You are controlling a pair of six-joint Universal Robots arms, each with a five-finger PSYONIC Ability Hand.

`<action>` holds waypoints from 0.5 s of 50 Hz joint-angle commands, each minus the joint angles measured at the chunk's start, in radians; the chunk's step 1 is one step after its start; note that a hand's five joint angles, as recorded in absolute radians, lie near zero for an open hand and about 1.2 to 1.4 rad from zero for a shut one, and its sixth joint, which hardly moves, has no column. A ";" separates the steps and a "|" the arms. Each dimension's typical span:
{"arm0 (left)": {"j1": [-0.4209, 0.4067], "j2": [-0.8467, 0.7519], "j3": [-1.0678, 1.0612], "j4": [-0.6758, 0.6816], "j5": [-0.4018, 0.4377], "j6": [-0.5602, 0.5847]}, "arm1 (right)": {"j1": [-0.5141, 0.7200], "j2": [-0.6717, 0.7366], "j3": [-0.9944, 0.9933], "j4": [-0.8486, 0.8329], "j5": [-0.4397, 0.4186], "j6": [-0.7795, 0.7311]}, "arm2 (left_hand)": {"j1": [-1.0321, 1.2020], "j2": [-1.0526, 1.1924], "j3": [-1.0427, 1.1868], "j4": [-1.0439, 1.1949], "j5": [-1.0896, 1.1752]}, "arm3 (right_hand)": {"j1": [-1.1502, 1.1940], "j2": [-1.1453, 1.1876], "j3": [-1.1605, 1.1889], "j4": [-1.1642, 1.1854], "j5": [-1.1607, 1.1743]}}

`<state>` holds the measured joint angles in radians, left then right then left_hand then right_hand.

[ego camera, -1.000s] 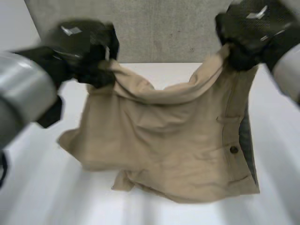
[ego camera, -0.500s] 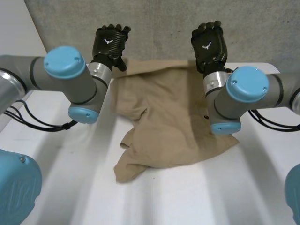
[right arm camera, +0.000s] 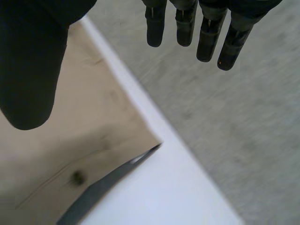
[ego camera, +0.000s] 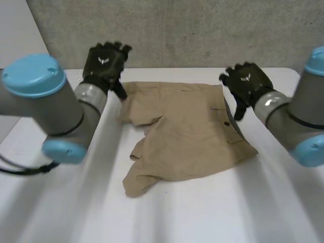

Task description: Fold the shorts.

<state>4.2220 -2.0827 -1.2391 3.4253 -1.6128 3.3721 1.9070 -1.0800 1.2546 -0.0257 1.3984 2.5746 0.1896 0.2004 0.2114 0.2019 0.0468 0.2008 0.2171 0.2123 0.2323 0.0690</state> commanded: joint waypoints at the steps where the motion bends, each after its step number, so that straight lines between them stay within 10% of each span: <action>1: -0.079 0.176 -0.259 -0.236 -0.009 -0.089 | -0.103 -0.057 0.141 0.122 -0.124 -0.008 | 0.217 0.207 0.196 0.205 0.186 | 0.033 0.017 0.022 0.002 -0.009; 10: -0.105 0.185 -0.428 -0.324 -0.091 -0.327 | -0.215 -0.009 0.243 0.107 -0.321 -0.040 | 0.358 0.348 0.337 0.346 0.327 | 0.283 0.267 0.272 0.252 0.241; 25: -0.136 0.135 -0.465 -0.285 -0.110 -0.395 | -0.233 0.124 0.241 0.001 -0.334 -0.129 | 0.470 0.459 0.448 0.458 0.438 | 0.574 0.558 0.563 0.543 0.531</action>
<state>4.0886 -1.9165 -1.7117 3.1195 -1.7248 2.9852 1.6737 -0.9853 1.5013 0.0119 1.0589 2.4614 0.5641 0.5609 0.5599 0.5663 0.3837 0.5369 0.6310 0.6301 0.6264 0.4262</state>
